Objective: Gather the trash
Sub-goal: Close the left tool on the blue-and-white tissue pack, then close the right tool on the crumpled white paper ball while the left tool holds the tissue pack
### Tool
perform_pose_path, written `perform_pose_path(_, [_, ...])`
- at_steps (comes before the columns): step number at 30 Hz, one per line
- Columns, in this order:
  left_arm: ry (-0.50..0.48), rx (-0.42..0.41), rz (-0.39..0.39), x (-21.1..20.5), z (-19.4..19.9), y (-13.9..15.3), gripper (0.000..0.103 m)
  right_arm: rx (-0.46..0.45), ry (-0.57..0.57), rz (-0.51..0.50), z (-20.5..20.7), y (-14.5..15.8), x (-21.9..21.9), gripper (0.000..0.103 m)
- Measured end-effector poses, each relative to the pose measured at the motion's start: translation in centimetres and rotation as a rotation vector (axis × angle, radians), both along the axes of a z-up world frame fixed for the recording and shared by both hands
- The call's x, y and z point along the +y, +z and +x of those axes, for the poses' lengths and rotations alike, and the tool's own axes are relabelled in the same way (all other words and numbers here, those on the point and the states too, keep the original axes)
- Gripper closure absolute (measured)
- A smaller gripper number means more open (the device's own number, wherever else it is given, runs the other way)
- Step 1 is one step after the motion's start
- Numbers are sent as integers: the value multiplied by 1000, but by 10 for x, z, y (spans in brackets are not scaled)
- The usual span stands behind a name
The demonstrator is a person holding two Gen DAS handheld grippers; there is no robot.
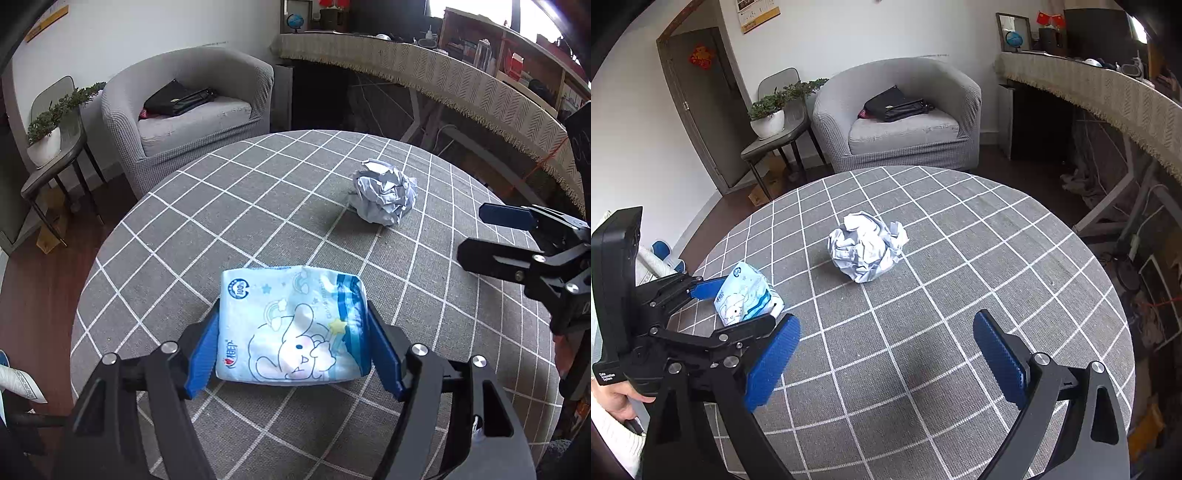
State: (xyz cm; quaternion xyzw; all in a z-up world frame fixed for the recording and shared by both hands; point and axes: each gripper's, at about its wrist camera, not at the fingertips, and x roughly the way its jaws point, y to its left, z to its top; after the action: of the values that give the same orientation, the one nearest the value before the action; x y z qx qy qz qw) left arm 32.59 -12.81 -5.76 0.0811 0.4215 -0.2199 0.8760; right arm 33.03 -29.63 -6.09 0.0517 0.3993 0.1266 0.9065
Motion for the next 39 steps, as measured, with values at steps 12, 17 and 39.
perform_pose_path(12, [44,-11,-67,16,-20,6,29,42,-5,21,23,-17,30,8])
perform_pose_path(17, [51,-16,-87,21,-21,7,29,53,-50,11,35,-17,30,8])
perform_pose_path(39, [62,6,-110,31,-37,3,29,22,-99,-29,51,-5,48,51])
